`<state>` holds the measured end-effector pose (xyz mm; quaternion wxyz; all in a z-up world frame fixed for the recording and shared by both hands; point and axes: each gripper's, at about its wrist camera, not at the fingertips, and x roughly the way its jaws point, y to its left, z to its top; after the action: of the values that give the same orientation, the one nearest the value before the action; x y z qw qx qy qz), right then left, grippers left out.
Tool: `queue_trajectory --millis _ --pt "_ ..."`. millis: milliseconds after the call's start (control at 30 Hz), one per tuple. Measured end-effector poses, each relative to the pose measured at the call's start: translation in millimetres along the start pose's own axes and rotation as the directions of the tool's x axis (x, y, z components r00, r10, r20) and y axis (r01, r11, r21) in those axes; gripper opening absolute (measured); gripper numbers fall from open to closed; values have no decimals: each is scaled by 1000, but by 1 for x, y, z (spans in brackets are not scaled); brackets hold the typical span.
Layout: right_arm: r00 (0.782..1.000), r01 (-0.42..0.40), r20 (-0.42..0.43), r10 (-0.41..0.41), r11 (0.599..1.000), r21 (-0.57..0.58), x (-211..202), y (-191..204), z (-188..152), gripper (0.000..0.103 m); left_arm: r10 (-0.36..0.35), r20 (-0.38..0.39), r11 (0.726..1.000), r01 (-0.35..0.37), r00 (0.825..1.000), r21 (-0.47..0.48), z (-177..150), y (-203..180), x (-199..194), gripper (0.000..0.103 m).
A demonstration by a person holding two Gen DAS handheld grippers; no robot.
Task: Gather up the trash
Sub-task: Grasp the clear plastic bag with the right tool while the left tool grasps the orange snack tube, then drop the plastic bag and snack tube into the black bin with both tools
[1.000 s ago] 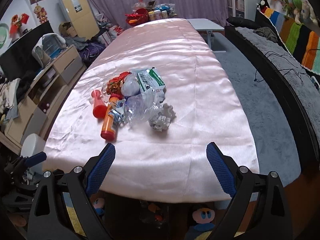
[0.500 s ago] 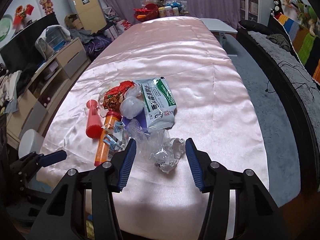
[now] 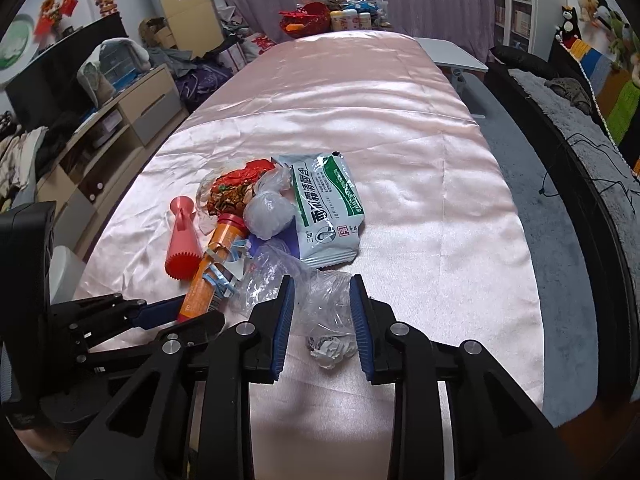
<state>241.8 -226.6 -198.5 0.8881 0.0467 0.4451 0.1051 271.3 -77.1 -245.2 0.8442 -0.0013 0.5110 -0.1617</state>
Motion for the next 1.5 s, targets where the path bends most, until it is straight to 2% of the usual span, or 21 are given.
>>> queue_trajectory --millis 233,600,833,1200,1500 --pt "1000 1 29 -1 1000 -8 -10 4 2 27 20 28 1000 -21 999 3 -2 5 -11 27" --pt "996 -6 87 8 1000 -21 -43 15 5 27 45 111 999 -47 993 10 -13 5 -67 26" --pt "994 -17 109 22 999 -48 -68 31 -6 27 59 126 998 -62 990 20 -32 2 -92 26" --pt "993 -18 117 24 998 -53 -103 45 -43 27 70 162 997 -75 984 29 -77 -7 -138 26" --pt "996 -4 88 8 999 -38 -117 45 -90 27 60 139 996 -68 988 51 -127 -15 -152 26"
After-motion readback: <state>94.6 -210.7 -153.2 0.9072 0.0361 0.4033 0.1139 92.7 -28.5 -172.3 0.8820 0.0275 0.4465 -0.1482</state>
